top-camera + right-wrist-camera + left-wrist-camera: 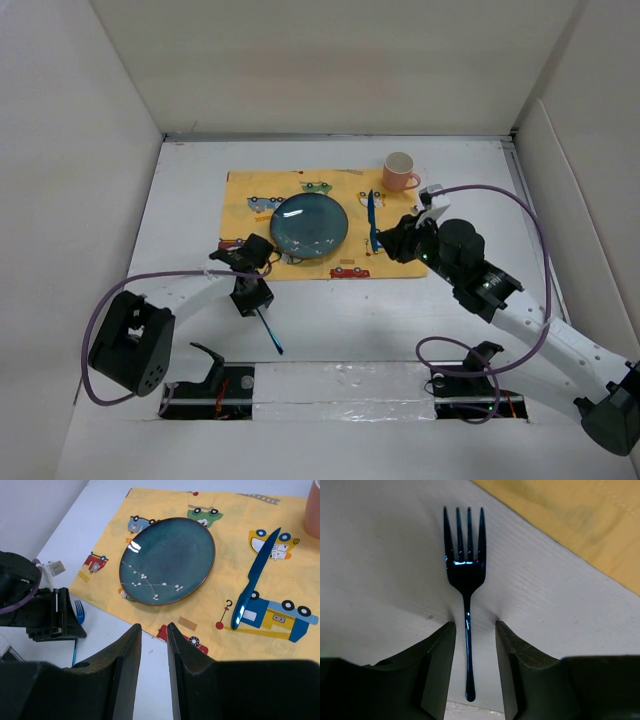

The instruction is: Set the dinner table for one person

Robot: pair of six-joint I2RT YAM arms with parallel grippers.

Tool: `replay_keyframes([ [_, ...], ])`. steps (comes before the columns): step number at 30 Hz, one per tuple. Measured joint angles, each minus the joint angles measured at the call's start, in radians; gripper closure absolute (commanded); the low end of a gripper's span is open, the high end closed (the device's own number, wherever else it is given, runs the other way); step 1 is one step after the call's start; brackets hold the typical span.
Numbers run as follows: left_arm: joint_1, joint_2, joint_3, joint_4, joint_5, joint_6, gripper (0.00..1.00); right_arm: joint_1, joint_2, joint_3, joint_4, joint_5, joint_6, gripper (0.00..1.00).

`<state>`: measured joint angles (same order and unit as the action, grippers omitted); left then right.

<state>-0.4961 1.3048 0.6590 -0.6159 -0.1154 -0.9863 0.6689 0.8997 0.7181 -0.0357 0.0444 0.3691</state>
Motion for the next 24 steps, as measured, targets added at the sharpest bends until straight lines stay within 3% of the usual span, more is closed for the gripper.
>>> replay_keyframes([
  [4,0.000,-0.011,-0.017,0.027,0.000,-0.013,0.68,-0.007,-0.014,-0.008,0.001,0.000,0.000,0.67],
  [12,0.000,-0.085,-0.090,0.130,0.019,-0.036,1.00,-0.014,-0.015,-0.013,0.000,-0.001,0.000,0.67],
  [18,-0.008,-0.133,-0.127,0.176,0.043,-0.045,1.00,-0.039,-0.014,-0.014,0.000,-0.008,0.001,0.66],
  [24,-0.107,-0.156,-0.042,0.028,-0.003,-0.011,1.00,-0.048,-0.008,-0.014,0.000,-0.019,0.001,0.66],
])
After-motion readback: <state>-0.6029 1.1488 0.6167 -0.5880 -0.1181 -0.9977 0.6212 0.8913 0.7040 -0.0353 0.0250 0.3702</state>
